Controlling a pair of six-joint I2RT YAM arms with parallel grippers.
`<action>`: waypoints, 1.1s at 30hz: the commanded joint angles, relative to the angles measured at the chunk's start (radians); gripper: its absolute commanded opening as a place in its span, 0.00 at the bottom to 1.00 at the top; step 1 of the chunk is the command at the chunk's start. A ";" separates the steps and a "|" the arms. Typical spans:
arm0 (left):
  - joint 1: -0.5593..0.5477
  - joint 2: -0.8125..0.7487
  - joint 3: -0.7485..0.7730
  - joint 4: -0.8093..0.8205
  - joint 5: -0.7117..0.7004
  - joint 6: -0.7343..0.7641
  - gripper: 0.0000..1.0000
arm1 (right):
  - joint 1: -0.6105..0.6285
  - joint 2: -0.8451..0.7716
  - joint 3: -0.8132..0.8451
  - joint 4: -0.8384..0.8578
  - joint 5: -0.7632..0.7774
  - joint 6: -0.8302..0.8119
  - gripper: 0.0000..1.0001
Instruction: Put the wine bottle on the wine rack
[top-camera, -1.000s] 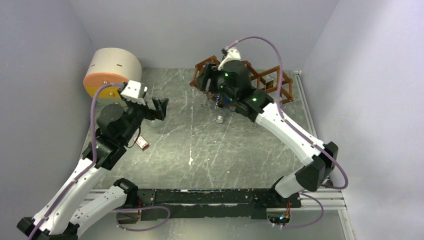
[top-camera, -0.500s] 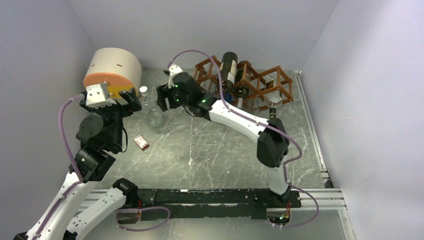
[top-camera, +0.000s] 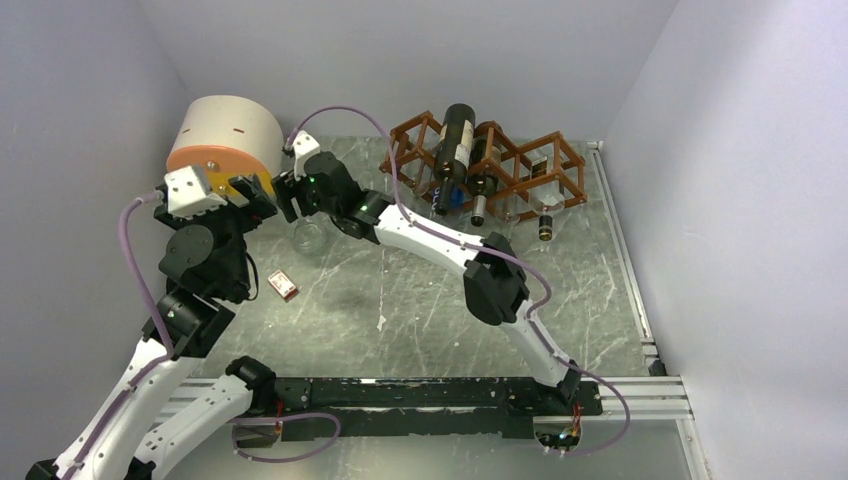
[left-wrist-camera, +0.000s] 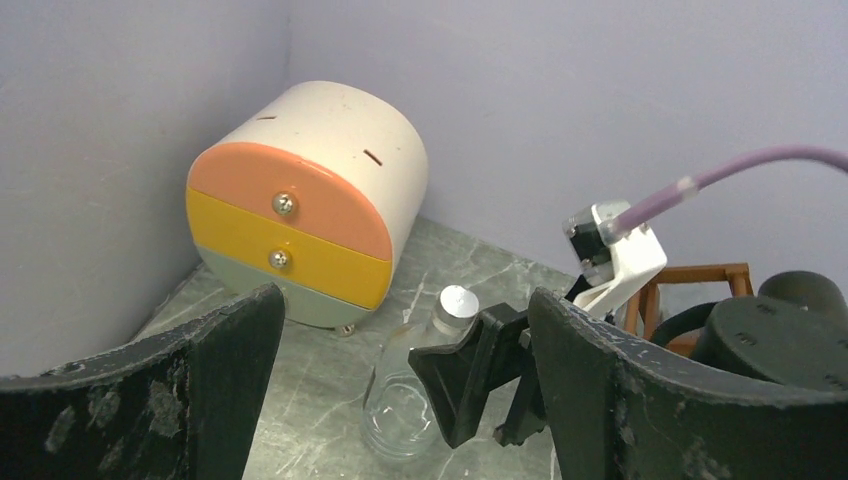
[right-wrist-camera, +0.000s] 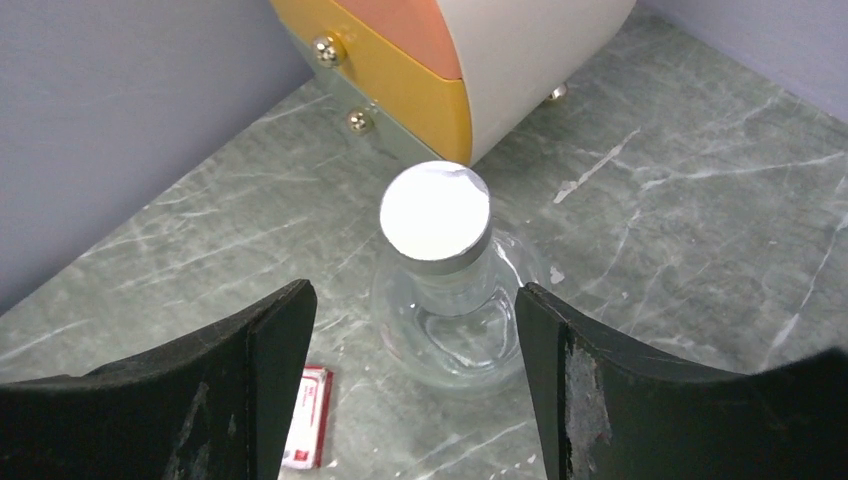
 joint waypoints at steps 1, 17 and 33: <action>0.009 -0.024 0.001 0.014 -0.097 -0.031 0.95 | 0.005 0.047 0.041 0.124 0.036 -0.024 0.74; 0.010 -0.041 -0.026 0.049 -0.082 -0.024 0.95 | 0.028 0.030 -0.090 0.298 0.178 -0.133 0.13; 0.014 0.045 0.013 -0.168 0.120 -0.215 0.95 | 0.067 -0.475 -0.924 0.477 0.298 -0.063 0.00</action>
